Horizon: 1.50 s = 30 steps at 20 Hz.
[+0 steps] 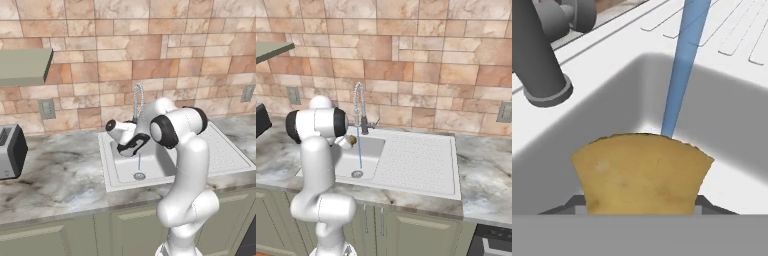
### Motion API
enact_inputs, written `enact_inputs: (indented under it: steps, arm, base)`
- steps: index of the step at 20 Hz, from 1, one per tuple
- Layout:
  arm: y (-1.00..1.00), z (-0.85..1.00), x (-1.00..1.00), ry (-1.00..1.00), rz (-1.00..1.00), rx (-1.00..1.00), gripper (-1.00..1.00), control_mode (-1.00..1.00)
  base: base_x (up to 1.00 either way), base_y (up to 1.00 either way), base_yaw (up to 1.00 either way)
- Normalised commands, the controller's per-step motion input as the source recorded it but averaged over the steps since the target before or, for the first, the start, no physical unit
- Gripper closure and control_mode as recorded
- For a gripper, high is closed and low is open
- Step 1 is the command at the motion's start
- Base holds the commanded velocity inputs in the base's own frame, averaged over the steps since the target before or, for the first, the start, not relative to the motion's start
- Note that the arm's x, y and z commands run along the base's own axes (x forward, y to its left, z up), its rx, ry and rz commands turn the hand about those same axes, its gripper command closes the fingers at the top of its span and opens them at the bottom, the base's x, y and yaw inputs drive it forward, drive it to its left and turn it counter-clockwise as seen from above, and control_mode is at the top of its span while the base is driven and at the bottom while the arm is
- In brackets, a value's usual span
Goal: Soak the sponge with water for a few seconds and then drop it inside the sink.
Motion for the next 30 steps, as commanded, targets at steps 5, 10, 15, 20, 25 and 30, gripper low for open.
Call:
enact_inputs:
  steps: [5, 10, 15, 20, 25, 30]
  arm:
    - [0.02, 0.00, -0.17, 0.00, 0.09, 0.01, 1.00, -1.00]
    - [0.03, 0.00, -0.12, 0.04, 0.12, 0.05, 1.00, -1.00]
    - [0.00, 0.00, -0.15, 0.09, 0.14, 0.12, 1.00, -1.00]
    - [0.01, 0.00, -0.10, 0.07, 0.14, 0.13, 1.00, -1.00]
    - [0.06, 0.00, 0.00, 0.08, 0.16, 0.09, 1.00, -1.00]
    - [0.13, 0.00, 0.00, 0.10, 0.15, 0.00, 1.00, -1.00]
  base:
    - [0.00, 0.00, 0.00]
    - [0.00, 0.00, 0.00]
    - [0.00, 0.00, 0.00]
    - [0.00, 0.00, 0.00]
    - [0.00, 0.00, 0.00]
    - [0.00, 0.00, 0.00]
